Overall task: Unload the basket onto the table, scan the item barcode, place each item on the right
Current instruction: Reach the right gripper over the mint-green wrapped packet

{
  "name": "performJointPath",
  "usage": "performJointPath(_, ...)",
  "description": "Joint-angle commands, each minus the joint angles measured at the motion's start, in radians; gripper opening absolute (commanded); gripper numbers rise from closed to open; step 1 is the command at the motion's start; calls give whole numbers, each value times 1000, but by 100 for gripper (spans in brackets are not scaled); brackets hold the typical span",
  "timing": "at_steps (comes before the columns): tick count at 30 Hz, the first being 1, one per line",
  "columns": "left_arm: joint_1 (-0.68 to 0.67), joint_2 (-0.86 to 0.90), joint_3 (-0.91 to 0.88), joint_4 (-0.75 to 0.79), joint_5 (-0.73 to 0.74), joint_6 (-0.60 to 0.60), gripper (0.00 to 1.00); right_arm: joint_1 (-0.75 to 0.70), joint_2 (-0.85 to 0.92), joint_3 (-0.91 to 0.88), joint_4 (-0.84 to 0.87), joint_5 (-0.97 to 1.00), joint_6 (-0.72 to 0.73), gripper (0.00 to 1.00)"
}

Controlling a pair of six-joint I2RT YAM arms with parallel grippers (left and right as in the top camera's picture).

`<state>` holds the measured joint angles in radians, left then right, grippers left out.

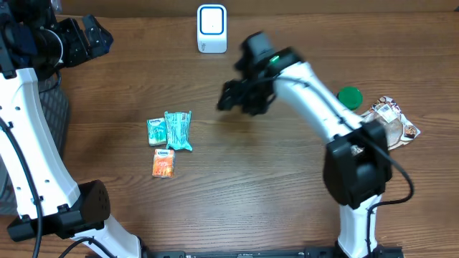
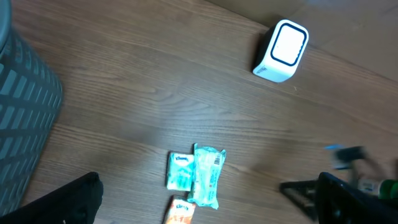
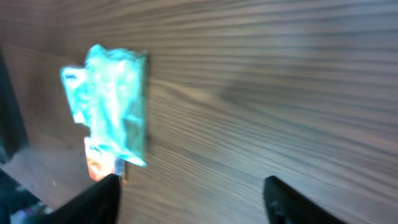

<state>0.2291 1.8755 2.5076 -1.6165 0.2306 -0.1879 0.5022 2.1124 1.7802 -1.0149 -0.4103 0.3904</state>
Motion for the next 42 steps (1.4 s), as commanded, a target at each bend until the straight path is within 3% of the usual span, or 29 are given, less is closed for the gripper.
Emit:
performJointPath(1, 0, -11, 8, 1, -2, -10, 99, 74, -8, -77, 102, -10, 124, 61)
performJointPath(4, 0, -11, 8, 1, -2, -10, 100, 130, -8, -138, 219, -9, 177, 53)
performJointPath(14, 0, -11, 8, 1, -2, -10, 99, 229, -7, -297, 498, 24, 291, 53)
performJointPath(36, 0, -11, 8, 1, -2, -10, 99, 261, 108, -355, 674, -9, 298, 49)
performJointPath(38, 0, -11, 8, 1, -2, -10, 99, 264, 122, -354, 681, -22, 300, 45)
performJointPath(42, 0, -11, 8, 1, -2, -10, 99, 266, 121, -354, 665, -36, 297, 19)
